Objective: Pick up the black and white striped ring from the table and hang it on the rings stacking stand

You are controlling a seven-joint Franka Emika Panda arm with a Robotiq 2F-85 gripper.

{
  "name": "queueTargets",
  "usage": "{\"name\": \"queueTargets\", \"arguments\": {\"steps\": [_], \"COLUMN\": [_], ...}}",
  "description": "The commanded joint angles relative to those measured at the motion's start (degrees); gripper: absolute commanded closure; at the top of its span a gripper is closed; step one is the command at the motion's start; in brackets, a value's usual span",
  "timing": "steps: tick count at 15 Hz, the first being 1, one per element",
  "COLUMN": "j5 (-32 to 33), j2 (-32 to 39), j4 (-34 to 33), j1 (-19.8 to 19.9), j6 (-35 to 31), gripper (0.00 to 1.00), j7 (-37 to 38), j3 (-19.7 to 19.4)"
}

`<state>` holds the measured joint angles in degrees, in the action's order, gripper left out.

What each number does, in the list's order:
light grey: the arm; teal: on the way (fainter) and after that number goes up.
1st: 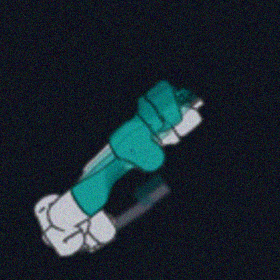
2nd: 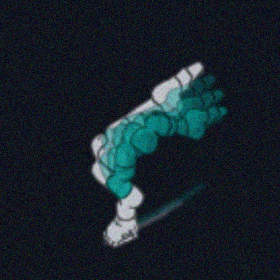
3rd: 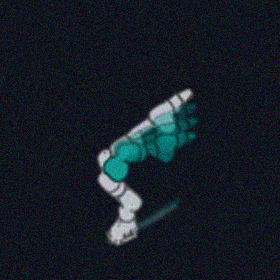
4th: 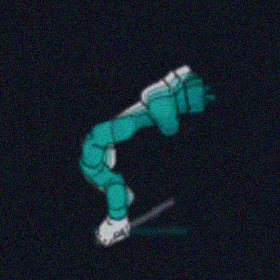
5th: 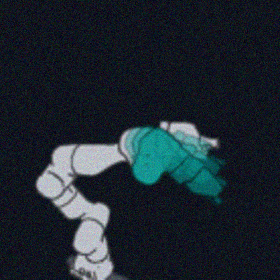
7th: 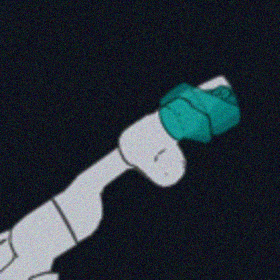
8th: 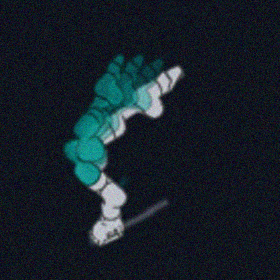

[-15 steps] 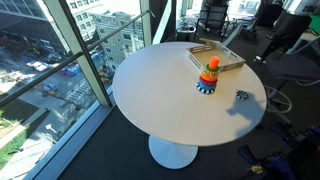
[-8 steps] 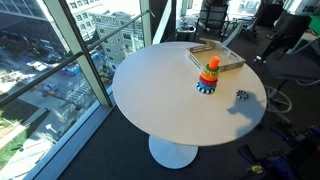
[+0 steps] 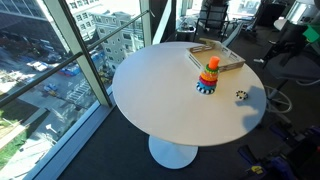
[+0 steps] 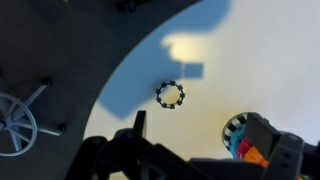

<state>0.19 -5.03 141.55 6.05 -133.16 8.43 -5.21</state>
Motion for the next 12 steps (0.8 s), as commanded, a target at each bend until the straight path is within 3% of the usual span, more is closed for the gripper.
{"name": "queueTargets", "arguments": {"steps": [1, 8, 12], "j5": [-2.0, -4.9, -3.5], "j2": [4.7, 15.7, 21.3], "j4": [-0.6, -3.1, -4.8], "j1": [0.7, 0.1, -0.5], "j6": [-5.2, -12.1, -15.3], "gripper": [0.00, 0.00, 0.00], "j7": [1.4, 1.9, 5.6], "j3": [-0.9, -1.1, -2.0]}}
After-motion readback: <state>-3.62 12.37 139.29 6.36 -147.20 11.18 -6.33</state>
